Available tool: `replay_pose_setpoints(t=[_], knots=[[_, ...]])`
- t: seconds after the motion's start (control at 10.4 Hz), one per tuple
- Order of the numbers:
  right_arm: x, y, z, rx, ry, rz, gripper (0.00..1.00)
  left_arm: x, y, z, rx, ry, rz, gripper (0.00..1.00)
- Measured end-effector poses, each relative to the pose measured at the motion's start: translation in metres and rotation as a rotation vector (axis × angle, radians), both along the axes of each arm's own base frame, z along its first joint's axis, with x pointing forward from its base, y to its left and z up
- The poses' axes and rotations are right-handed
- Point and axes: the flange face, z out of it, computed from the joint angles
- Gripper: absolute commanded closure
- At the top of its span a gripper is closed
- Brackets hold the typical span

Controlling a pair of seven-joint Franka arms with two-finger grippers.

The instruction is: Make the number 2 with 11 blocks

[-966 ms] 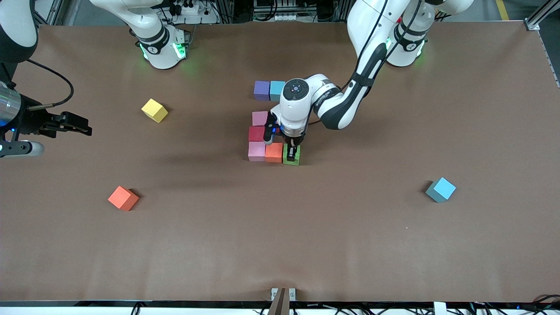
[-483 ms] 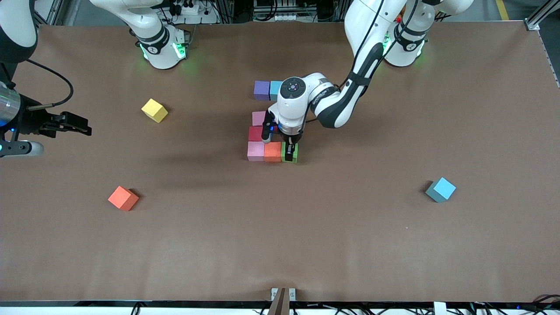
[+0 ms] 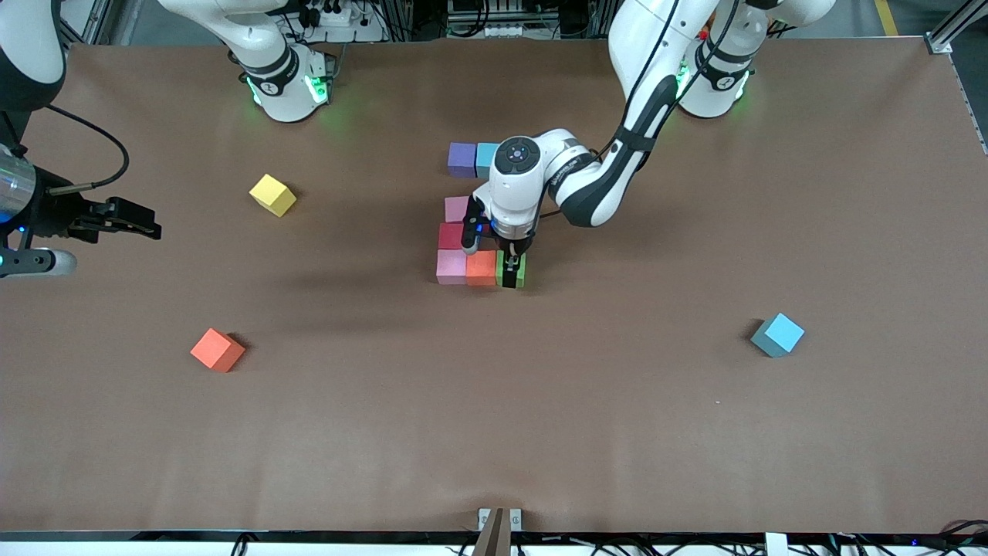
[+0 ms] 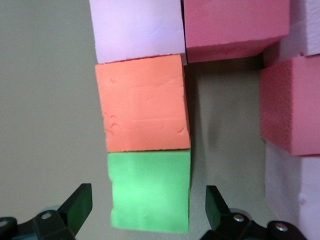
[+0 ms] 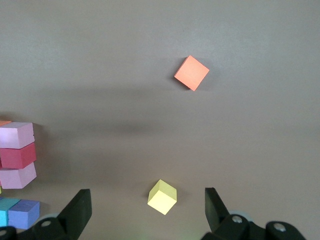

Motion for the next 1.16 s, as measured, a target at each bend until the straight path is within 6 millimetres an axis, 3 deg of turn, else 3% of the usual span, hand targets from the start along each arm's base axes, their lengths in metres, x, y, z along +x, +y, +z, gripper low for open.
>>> replay_pose_setpoints(t=[0.29, 0.48, 0.68, 0.87, 1.16], knots=[[0.0, 0.0, -0.001, 0.0, 0.001, -0.001, 0.0, -0.004, -0.005, 0.04, 0.011, -0.002, -0.001, 0.0], [0.0, -0.001, -0.001, 0.0, 0.002, -0.001, 0.0, 0.01, 0.006, 0.084, -0.012, -0.031, 0.046, 0.0], [0.0, -0.001, -0.001, 0.0, 0.002, -0.002, 0.0, 0.053, 0.052, 0.129, -0.061, -0.039, 0.179, 0.0], [0.0, -0.001, -0.001, 0.0, 0.003, -0.004, 0.0, 0.104, 0.123, 0.164, -0.115, -0.035, 0.341, 0.0], [0.0, -0.006, -0.002, -0.002, 0.004, -0.022, 0.0, 0.151, 0.21, 0.217, -0.137, 0.014, 0.561, 0.0]])
